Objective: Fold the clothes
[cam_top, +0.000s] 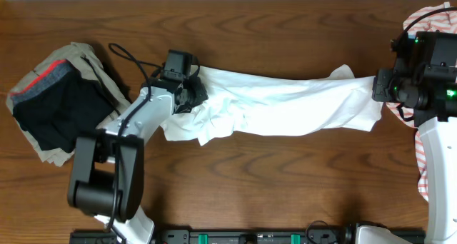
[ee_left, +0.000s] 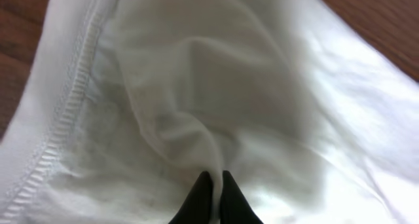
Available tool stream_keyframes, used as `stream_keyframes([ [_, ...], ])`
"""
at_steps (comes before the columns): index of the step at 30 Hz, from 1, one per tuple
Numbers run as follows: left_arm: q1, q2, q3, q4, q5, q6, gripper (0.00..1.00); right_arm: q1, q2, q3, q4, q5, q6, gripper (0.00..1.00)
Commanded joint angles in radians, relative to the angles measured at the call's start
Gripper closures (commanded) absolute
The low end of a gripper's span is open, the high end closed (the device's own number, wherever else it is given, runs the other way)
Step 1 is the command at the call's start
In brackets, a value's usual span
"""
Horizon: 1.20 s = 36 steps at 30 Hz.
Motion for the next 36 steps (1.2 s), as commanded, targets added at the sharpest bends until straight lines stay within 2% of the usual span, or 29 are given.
stream_keyframes([
  [1,0.005,-0.131,0.004,-0.002,0.012,0.081,0.94,0.000,0.004,0.009,0.003,-0.003,0.006,0.99],
  [9,0.005,-0.405,0.004,-0.021,-0.002,0.107,0.94,0.000,0.004,0.009,0.003,-0.002,0.006,0.99],
  [21,0.005,-0.623,0.021,-0.087,-0.007,0.142,0.94,-0.001,-0.014,0.011,0.004,-0.003,0.006,0.99],
  [31,0.004,-0.874,0.293,-0.379,-0.006,0.197,0.94,-0.001,-0.257,0.057,-0.027,-0.012,0.007,0.99],
  [36,0.005,-0.974,0.373,-0.389,-0.016,0.207,0.94,-0.001,-0.370,0.099,-0.010,0.029,0.007,0.99],
])
